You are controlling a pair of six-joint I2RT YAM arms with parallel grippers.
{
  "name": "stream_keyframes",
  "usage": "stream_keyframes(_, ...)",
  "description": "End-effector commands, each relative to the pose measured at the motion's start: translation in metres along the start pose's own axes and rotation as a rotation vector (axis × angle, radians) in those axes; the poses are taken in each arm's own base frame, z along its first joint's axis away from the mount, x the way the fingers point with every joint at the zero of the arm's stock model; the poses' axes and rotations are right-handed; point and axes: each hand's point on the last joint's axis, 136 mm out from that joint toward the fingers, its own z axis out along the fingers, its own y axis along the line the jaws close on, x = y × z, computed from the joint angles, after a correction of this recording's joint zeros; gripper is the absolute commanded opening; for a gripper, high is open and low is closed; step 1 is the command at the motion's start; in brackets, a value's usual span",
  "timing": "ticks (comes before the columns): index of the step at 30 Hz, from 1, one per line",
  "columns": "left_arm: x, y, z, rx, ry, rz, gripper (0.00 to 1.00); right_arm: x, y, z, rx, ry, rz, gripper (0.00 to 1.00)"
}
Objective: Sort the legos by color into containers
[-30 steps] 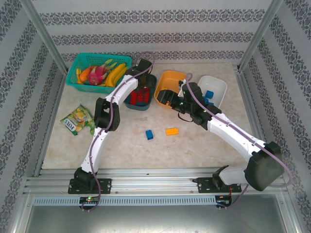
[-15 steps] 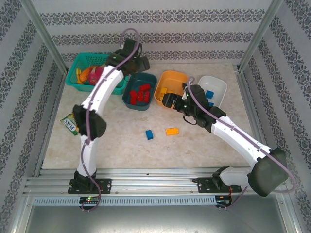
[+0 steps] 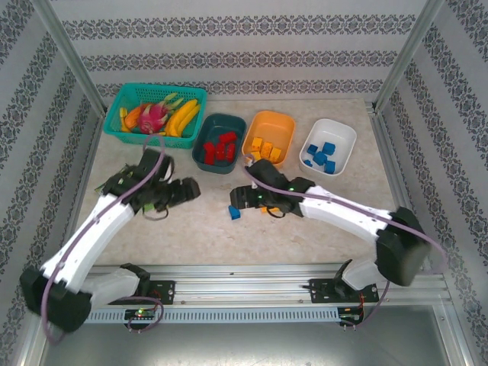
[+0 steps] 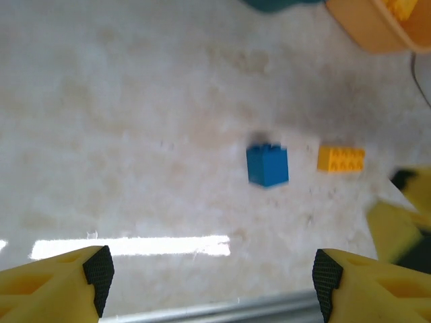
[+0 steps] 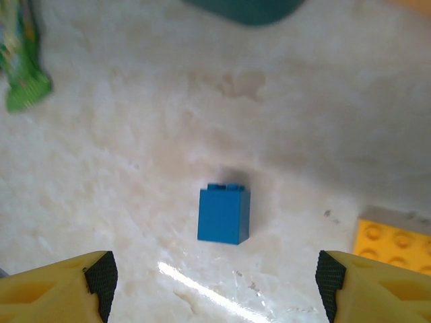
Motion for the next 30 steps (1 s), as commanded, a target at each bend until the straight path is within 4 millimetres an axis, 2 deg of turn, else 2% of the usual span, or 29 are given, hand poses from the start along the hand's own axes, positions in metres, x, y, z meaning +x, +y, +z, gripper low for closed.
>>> stream_keyframes(1, 0.023, -0.007, -0.023, 0.162, -0.027, -0.04, 0.81, 0.014, 0.007, 0.014, 0.07, 0.078, -0.079, 0.8)
stream_keyframes(6, 0.057, 0.004, -0.032, 0.254, -0.003, -0.059, 0.81, 0.025, 0.003, 0.044, 0.167, 0.161, -0.08, 0.8)
stream_keyframes(12, 0.072, 0.014, -0.039, 0.284, -0.023, -0.094, 0.81, 0.022, 0.003, 0.072, 0.224, 0.216, -0.099, 0.74)
stream_keyframes(17, 0.071, 0.013, -0.045, 0.291, -0.038, -0.097, 0.81, 0.025, -0.006, 0.091, 0.302, 0.278, -0.117, 0.68)
stream_keyframes(25, 0.067, 0.004, -0.049, 0.315, -0.037, -0.09, 0.81, 0.033, -0.012, 0.098, 0.331, 0.305, -0.099, 0.62)
stream_keyframes(30, 0.063, 0.001, -0.046, 0.322, -0.033, -0.089, 0.81, 0.036, -0.014, 0.099, 0.331, 0.31, -0.101, 0.48)
